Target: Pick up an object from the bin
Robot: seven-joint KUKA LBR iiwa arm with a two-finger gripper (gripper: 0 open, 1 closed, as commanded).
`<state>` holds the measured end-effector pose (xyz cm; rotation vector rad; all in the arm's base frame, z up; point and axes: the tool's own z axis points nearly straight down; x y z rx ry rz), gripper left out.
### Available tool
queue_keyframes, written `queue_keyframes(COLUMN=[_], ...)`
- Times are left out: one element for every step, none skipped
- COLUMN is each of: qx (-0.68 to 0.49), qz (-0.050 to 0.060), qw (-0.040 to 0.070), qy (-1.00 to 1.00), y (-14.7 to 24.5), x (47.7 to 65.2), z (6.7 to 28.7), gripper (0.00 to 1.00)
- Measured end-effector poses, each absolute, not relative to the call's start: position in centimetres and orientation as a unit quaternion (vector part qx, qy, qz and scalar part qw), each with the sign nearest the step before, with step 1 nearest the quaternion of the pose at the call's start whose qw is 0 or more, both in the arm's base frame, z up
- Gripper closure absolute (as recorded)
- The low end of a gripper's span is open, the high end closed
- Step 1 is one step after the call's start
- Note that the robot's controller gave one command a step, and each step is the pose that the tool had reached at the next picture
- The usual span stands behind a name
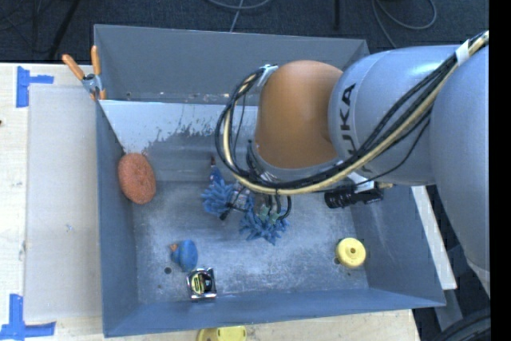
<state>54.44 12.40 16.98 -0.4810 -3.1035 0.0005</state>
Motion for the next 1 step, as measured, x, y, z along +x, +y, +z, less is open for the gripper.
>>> queue_keyframes(qx=[-0.154], qz=[0.002], qw=[0.004], qy=[-0.988], y=[12.50], x=[53.44], z=[21.00], gripper=[1.00])
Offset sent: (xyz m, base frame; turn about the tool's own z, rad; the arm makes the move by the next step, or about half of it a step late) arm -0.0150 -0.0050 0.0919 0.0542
